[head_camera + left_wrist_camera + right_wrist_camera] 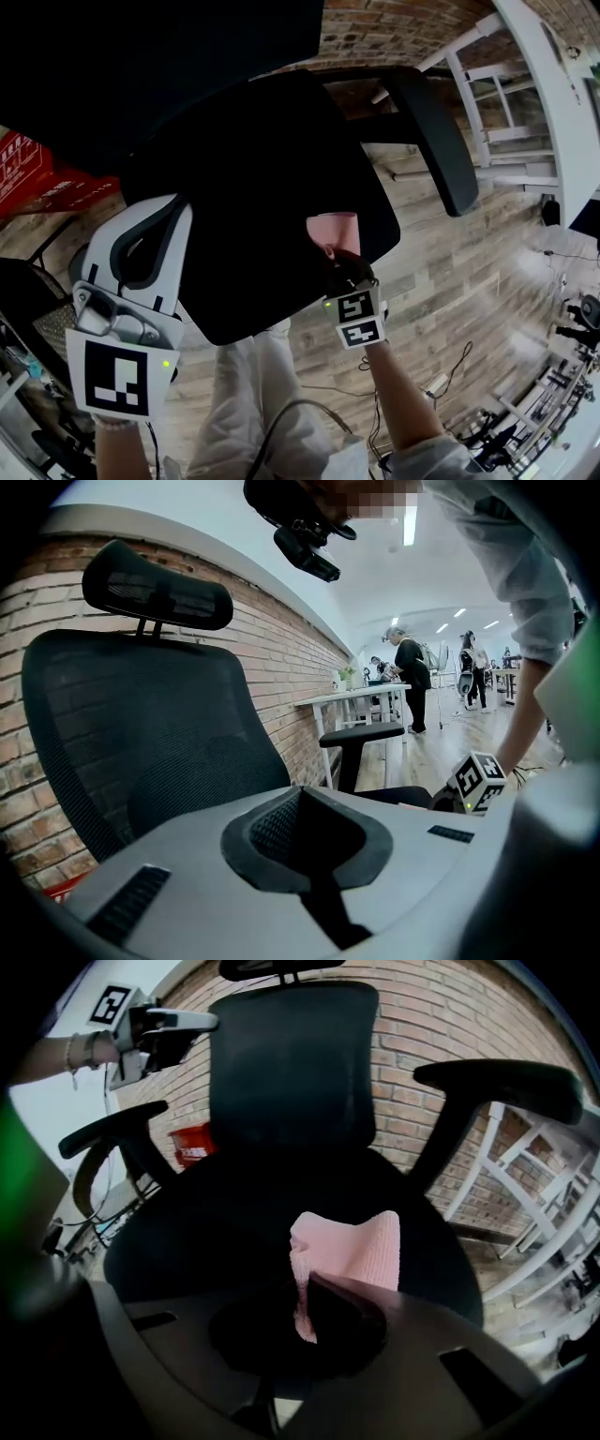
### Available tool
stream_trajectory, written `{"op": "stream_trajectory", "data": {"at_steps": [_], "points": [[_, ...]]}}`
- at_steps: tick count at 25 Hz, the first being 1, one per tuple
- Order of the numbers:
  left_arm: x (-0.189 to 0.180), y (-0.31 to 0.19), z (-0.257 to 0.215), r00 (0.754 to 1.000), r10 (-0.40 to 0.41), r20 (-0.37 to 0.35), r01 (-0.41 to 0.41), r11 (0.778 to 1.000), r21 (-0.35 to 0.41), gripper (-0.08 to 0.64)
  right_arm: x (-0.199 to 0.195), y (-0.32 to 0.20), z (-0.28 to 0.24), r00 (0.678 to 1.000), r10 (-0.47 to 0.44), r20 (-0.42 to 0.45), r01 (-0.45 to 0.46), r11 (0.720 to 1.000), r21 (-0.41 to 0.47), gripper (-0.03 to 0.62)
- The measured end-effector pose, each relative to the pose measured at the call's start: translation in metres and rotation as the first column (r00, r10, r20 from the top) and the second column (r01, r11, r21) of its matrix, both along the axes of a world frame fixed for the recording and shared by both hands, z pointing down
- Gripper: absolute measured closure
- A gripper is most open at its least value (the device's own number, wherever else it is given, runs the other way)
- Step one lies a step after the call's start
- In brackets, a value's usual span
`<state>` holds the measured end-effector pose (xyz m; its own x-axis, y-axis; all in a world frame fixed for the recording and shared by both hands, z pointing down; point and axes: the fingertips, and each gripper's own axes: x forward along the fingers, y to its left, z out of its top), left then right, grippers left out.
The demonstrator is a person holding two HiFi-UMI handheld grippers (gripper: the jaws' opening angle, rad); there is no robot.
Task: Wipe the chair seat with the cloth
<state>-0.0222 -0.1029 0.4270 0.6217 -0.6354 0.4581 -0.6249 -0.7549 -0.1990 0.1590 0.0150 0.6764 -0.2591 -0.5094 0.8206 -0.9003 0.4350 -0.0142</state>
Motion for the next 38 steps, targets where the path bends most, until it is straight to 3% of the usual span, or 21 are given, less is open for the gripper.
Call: {"op": "stream_trajectory", "data": {"at_steps": [5,14,21,26,31,38], "points": [[0.0,0.008,-0.003,1.0,0.001,-0.002,-0.001,1.0,0.008,0.541,-0.063,0.041,0.002,0.99,-0.108,0.085,0.112,0.993,-0.041,0.537],[-0.004,0.018,-0.003,1.0,-0.011,-0.006,0.011,1.0,0.01,0.541,-0.153,0.099,-0.005,0.944,-0.259,0.205,0.277,0.959,-0.063,0.537],[-0.009,0.023,-0.003,1.0,-0.014,0.001,0.014,1.0,0.008,0.541,-0.207,0.145,-0.018,0.88,-0.377,0.288,0.41,0.91,-0.062,0.537],[-0.004,0.025,-0.004,1.0,-0.02,-0.008,0.02,1.0,0.011,0.541,-0.221,0.17,-0.019,0.834,-0.471,0.289,0.506,0.861,-0.056,0.537],[0.0,0.029,-0.004,1.0,-0.016,-0.011,0.016,1.0,0.009,0.541,-0.2,0.172,-0.009,0.855,-0.458,0.243,0.488,0.869,-0.083,0.537],[0.007,0.031,-0.003,1.0,-0.003,-0.014,0.003,1.0,0.002,0.541,-0.131,0.152,0.009,0.924,-0.359,0.135,0.375,0.919,-0.12,0.537]]}}
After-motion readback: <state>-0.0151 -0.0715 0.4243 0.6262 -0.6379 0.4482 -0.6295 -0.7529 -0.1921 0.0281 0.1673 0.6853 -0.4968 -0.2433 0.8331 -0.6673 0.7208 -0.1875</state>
